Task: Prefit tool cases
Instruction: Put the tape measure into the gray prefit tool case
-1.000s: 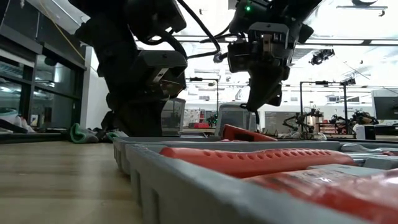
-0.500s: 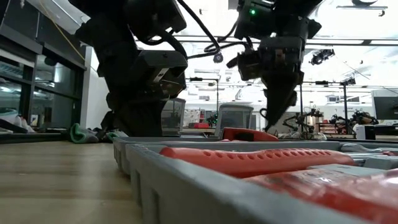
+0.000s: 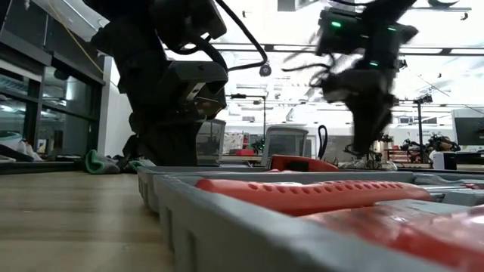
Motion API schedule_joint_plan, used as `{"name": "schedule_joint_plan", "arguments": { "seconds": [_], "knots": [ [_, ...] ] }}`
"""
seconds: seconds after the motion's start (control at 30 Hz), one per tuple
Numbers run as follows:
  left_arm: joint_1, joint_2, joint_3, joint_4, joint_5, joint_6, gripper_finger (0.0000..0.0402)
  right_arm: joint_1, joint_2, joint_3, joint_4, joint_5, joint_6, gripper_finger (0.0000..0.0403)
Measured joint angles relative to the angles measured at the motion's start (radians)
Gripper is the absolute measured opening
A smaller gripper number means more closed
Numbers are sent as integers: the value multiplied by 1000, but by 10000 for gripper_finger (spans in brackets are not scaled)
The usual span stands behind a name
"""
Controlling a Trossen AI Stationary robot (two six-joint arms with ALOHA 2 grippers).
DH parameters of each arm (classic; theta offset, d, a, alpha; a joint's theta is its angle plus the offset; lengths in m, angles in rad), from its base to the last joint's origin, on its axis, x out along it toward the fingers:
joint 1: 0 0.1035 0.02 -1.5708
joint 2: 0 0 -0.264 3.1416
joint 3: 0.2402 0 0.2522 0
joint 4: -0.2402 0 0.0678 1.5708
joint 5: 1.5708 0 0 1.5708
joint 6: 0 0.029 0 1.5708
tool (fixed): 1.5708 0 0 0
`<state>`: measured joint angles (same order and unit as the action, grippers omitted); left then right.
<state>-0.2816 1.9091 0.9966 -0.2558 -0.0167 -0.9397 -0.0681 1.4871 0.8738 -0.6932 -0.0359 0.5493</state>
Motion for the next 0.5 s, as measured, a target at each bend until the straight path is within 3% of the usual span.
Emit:
{"name": "schedule_joint_plan", "arguments": {
  "seconds": [0.2,0.3,0.37,0.5],
  "knots": [
    [-1,0,-1,9,-4,5,0,-73,-308,-284,40,-62,180,147],
    [0,0,-4,29,-3,7,0,-63,-424,-387,194,-134,320,146],
    [0,1,-5,46,-2,7,0,-21,-459,-420,350,-153,400,141],
    [0,2,-6,67,-2,8,0,79,-413,-388,554,-70,464,94]
  ]
}}
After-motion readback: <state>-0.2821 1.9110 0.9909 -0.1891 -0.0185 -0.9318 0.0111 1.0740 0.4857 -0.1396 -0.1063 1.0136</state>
